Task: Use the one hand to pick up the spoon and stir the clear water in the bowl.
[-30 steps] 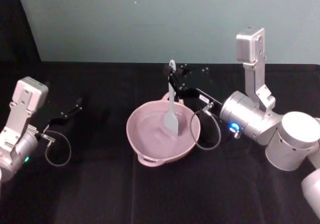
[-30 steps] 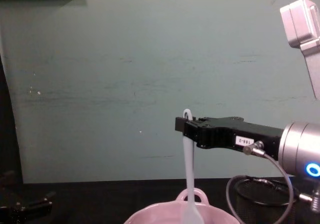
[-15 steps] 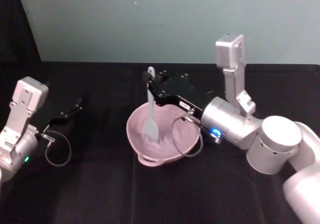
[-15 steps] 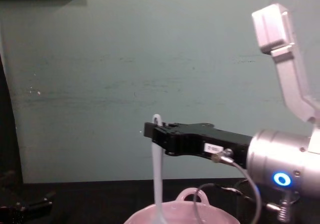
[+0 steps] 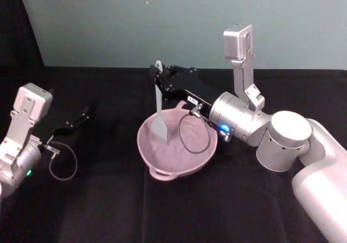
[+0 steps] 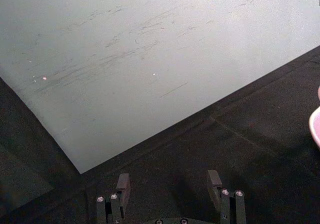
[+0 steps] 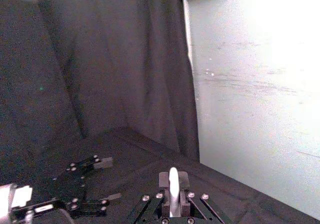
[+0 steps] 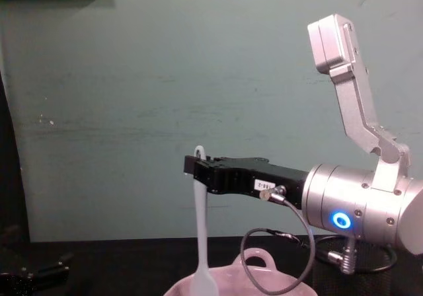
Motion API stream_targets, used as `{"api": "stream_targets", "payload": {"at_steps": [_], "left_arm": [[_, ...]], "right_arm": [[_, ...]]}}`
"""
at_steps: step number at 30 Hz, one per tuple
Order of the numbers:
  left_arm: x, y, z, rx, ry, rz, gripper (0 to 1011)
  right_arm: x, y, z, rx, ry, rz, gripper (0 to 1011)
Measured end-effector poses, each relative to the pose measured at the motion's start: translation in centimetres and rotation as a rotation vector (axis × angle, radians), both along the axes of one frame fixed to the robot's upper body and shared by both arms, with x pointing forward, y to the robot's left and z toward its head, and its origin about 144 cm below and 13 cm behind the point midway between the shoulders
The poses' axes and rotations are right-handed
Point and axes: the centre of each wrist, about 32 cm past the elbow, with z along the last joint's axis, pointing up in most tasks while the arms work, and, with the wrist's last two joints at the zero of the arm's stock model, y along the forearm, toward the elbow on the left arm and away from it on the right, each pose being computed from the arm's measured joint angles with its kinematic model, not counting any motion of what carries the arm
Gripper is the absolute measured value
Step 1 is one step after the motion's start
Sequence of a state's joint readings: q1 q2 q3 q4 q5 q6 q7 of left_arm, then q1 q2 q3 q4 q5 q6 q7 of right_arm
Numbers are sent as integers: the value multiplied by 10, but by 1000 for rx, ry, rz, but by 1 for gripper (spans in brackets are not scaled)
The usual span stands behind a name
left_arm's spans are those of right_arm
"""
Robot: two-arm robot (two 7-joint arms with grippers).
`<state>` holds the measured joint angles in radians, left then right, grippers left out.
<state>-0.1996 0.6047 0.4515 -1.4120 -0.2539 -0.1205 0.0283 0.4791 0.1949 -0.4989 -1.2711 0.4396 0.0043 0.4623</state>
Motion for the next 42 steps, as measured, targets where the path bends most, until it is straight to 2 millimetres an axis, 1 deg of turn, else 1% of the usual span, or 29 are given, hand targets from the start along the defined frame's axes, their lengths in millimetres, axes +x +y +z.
{"api": "stream_targets", "payload": {"at_steps": [7,12,16,19,25,29,33,38,42], "left_arm": [[0,0,0,0,0,0,1011],[0,0,0,0,0,0,1011],[0,0,0,0,0,0,1011],[0,0,0,0,0,0,1011],[0,0,0,0,0,0,1011],[0,0,0,0,0,0,1011],[0,0,0,0,0,0,1011],[0,0,0,0,0,0,1011],[0,0,0,0,0,0,1011]], "right_arm": [[9,-11,2,-2,6,-34,109],[9,-22,4,-11,10,-56,109],[4,-32,5,-17,11,-72,109],[-5,-40,6,-20,9,-88,109],[-19,-47,5,-14,4,-94,109],[-28,-48,2,-12,8,-87,109],[-36,-44,0,-11,11,-70,109],[-40,-35,-2,-7,15,-42,109],[-38,-26,-3,-1,16,-18,109]]}}
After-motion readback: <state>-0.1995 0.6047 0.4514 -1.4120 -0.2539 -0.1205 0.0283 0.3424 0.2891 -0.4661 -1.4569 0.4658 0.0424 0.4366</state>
